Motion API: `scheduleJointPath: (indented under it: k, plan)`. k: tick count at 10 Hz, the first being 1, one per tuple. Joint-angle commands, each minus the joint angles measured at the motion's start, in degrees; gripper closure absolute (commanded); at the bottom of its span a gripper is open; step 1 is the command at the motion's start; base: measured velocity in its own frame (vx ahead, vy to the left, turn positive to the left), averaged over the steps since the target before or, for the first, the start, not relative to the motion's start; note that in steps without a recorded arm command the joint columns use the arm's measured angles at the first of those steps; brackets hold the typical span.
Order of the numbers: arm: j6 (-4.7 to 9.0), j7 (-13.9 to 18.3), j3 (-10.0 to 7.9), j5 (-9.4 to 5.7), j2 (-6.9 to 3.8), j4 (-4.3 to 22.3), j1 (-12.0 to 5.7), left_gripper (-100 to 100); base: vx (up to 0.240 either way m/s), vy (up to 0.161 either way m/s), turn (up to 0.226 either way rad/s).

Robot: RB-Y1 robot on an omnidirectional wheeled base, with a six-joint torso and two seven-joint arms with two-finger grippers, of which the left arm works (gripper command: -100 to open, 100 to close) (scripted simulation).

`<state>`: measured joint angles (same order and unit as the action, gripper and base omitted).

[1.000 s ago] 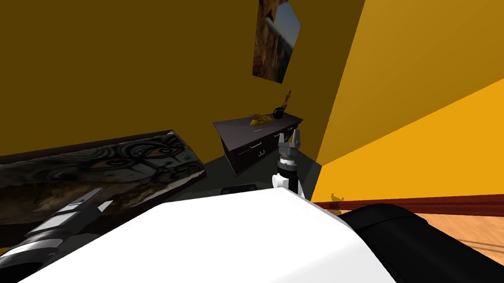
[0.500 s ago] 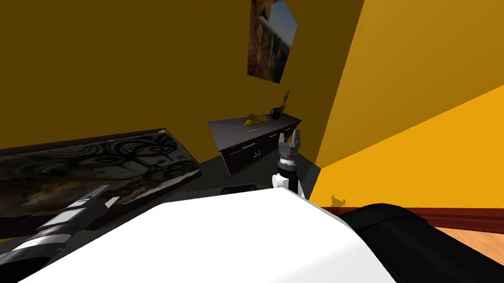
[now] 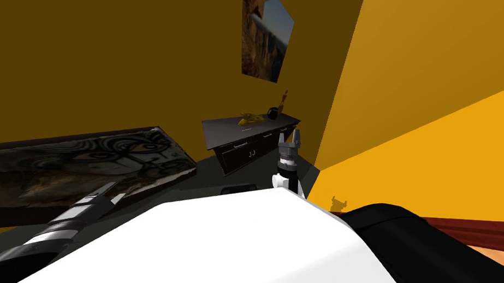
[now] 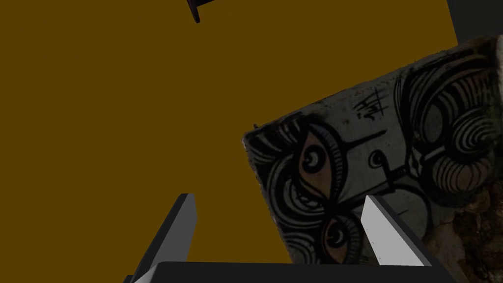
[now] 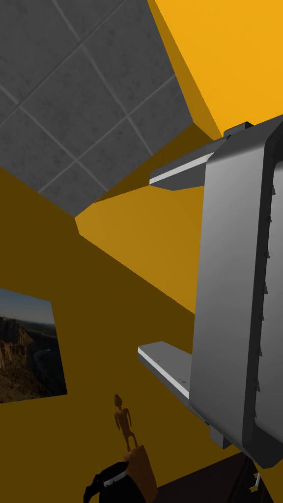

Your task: Push the door open

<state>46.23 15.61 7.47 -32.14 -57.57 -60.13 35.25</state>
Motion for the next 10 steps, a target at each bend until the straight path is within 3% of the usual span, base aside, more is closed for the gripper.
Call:
scheduleJointPath:
  k: [1, 10]
  plan:
    - [0.41, 1.13, -0.48, 1.85, 0.2, 0.1, -0.36, -100, -0.011, -0.256, 0.045]
    - [1.78, 5.63, -3.19, 10.67, 1.51, -0.32, -1.48, -100, -0.045, -0.235, 0.062]
